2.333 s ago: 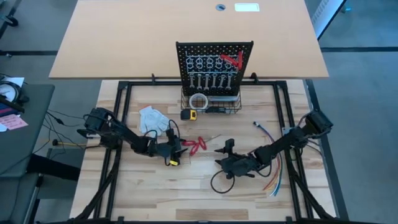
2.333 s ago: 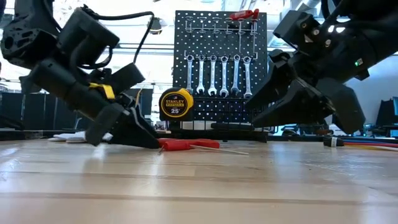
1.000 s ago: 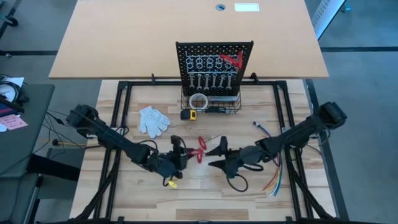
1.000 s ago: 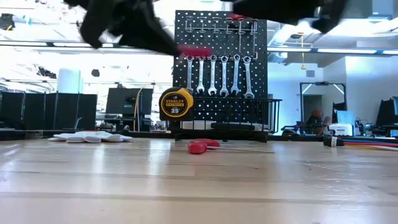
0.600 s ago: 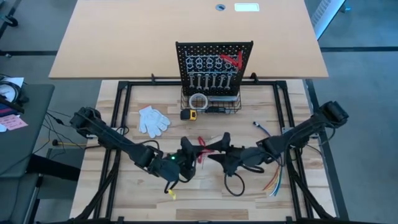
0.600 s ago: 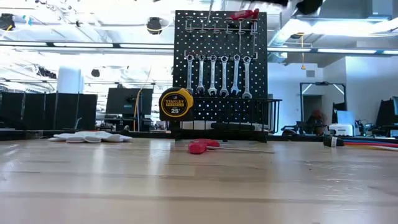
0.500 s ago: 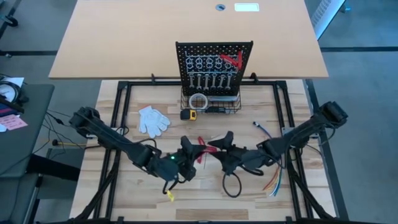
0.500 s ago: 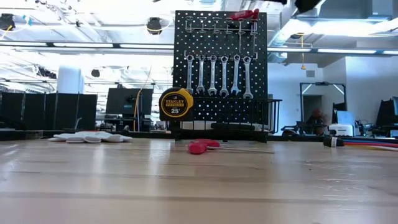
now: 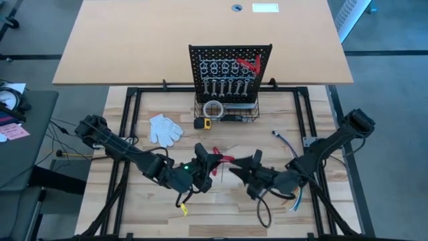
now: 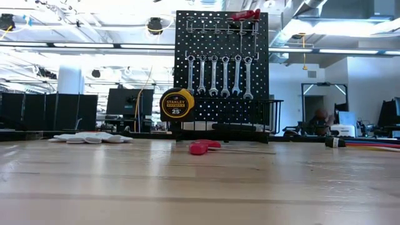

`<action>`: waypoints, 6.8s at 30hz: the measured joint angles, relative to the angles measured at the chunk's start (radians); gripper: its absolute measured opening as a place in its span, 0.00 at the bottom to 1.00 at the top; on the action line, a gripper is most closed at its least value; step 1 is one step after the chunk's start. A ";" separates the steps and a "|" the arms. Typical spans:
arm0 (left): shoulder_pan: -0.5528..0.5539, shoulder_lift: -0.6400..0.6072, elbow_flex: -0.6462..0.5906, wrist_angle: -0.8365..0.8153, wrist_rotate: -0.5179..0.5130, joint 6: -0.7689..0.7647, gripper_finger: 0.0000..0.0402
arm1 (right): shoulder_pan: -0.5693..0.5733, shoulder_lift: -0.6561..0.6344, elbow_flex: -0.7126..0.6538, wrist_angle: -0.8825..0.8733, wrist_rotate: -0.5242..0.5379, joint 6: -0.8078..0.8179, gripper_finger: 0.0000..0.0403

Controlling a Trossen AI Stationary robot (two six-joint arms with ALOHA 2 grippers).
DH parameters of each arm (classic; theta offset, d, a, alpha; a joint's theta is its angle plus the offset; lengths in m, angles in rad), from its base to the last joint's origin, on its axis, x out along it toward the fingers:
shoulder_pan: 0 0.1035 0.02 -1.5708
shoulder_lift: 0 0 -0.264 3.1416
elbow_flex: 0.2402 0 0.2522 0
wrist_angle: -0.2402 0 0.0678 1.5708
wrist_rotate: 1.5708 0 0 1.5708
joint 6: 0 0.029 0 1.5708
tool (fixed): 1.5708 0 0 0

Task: Hang tools onto peg board
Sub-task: Hang the red allen wrench on the peg board, then adjust the red allen wrenches on the table

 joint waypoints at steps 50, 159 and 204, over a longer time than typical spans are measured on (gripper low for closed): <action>0.008 0.000 -0.001 -0.028 0.013 -0.182 0.34 | -0.079 0.003 0.000 -0.018 0.005 0.072 0.23; -0.138 -0.001 -0.336 -0.547 -0.159 -1.532 0.42 | -0.688 -0.126 0.216 0.282 0.032 -0.902 0.55; 0.017 0.330 -0.325 0.199 -0.014 -1.471 0.42 | -0.369 0.306 -0.392 0.114 -0.737 1.173 0.27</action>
